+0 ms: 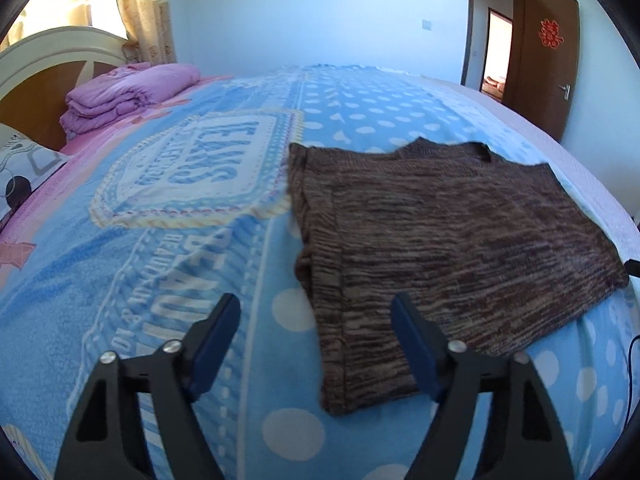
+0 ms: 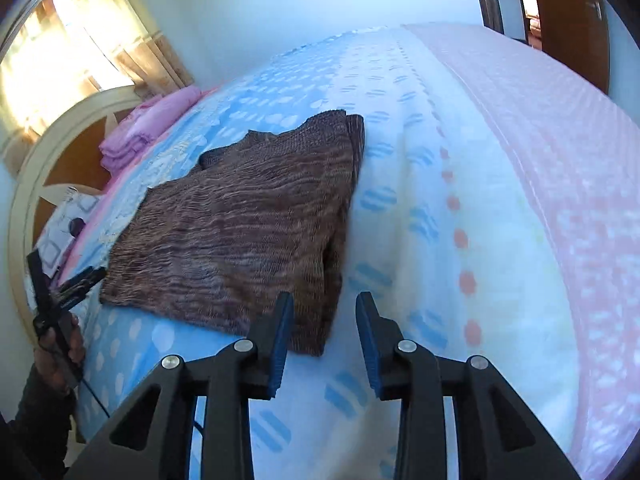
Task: Fold small clothes
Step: 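Open both tools and lift them off the folded sweater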
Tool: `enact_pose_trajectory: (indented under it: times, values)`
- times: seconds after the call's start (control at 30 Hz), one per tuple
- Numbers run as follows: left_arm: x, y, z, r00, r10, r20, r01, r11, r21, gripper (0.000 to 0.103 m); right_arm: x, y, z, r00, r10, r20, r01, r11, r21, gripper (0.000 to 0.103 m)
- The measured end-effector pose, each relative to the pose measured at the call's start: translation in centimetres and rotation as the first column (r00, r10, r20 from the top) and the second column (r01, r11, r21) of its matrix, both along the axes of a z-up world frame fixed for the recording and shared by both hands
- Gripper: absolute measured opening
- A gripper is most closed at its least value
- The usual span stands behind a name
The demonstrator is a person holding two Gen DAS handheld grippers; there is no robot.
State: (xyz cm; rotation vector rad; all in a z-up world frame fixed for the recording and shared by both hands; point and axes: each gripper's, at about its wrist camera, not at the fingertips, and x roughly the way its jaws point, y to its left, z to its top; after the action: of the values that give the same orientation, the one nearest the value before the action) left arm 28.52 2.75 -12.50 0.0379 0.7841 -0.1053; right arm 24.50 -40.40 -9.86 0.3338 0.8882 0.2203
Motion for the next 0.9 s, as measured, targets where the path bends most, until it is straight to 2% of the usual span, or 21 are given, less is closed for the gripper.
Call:
enact_pose_trajectory:
  times: [0.07, 0.1, 0.13, 0.2, 0.33, 0.4, 0.47, 0.53, 0.57, 0.6, 0.67, 0.77, 0.8, 0.83, 0.9]
  values:
    - [0.4, -0.2, -0.5, 0.999, -0.01, -0.037, 0.01, 1.0, 0.0, 0.075, 0.5, 0.5, -0.9, 0.999, 0.02, -0.028, -0.019, 0.999, 0.036, 0.033]
    - [0.7, -0.5, -1.0, 0.997, -0.029, -0.073, 0.03, 0.999, 0.011, 0.058, 0.7, 1.0, -1.5, 0.998, 0.036, -0.047, -0.035, 0.999, 0.029, 0.031]
    - [0.6, -0.7, -1.2, 0.995, -0.047, -0.083, 0.048, 0.999, 0.004, 0.045, 0.7, 2.0, -1.8, 0.998, 0.049, -0.05, -0.05, 0.999, -0.018, 0.026]
    - [0.3, -1.1, -1.2, 0.996, -0.057, -0.073, 0.059, 0.998, 0.036, 0.043, 0.2, 2.8, -1.3, 0.997, 0.066, -0.039, -0.07, 0.992, -0.108, 0.011]
    - [-0.3, -1.7, -1.5, 0.995, -0.057, -0.077, 0.065, 0.992, 0.11, 0.049, -0.5, 1.6, 0.2, 0.999, 0.04, -0.037, -0.046, 0.982, -0.182, 0.007]
    - [-0.4, -1.6, -1.6, 0.996, -0.053, -0.076, 0.062, 0.991, 0.118, 0.053, -0.2, 1.3, -0.8, 0.996, 0.036, -0.085, -0.052, 0.98, -0.193, 0.005]
    - [-0.7, -1.4, -1.6, 0.996, -0.052, -0.075, 0.061, 0.99, 0.123, 0.056, -0.1, 1.6, -1.3, 0.996, 0.045, -0.078, -0.061, 0.976, -0.21, 0.005]
    - [-1.0, -1.0, -1.5, 0.996, -0.047, -0.073, 0.055, 0.991, 0.118, 0.062, -0.4, 1.3, -0.7, 0.998, 0.022, -0.059, -0.033, 0.982, -0.188, 0.01]
    - [-1.1, -0.6, -1.4, 0.997, -0.039, -0.068, 0.046, 0.993, 0.108, 0.064, -0.5, 1.3, -0.4, 0.999, 0.005, -0.054, -0.015, 0.983, -0.185, 0.025]
    - [-1.4, -0.2, -1.1, 0.997, -0.031, -0.065, 0.037, 0.995, 0.093, 0.069, -0.7, 1.4, 0.4, 0.999, -0.034, -0.03, 0.026, 0.973, -0.229, 0.042]
    - [-1.7, 0.8, -0.5, 0.997, -0.023, -0.072, 0.027, 0.998, 0.048, 0.073, -1.5, 2.2, 2.1, 0.997, -0.057, 0.054, 0.071, 0.951, -0.3, 0.052]
    - [-1.8, 2.2, 0.6, 0.999, -0.012, -0.05, 0.013, 1.0, 0.02, 0.083, -1.9, 5.1, 4.4, 0.99, -0.004, 0.139, 0.054, 0.931, -0.36, 0.052]
    - [-1.5, 2.6, 0.9, 0.999, -0.002, -0.038, 0.002, 1.0, 0.022, 0.091, -1.8, 6.6, 4.9, 0.987, 0.035, 0.156, 0.025, 0.931, -0.364, 0.052]
    - [-0.9, 3.0, 1.2, 1.0, 0.008, -0.03, -0.007, 1.0, 0.022, 0.097, -1.5, 8.7, 5.3, 0.981, 0.09, 0.169, -0.025, 0.934, -0.356, 0.052]
    - [0.4, 3.7, 1.7, 1.0, 0.028, -0.012, -0.028, 1.0, 0.009, 0.099, -0.9, 13.6, 5.1, 0.957, 0.229, 0.18, -0.155, 0.924, -0.35, 0.053]
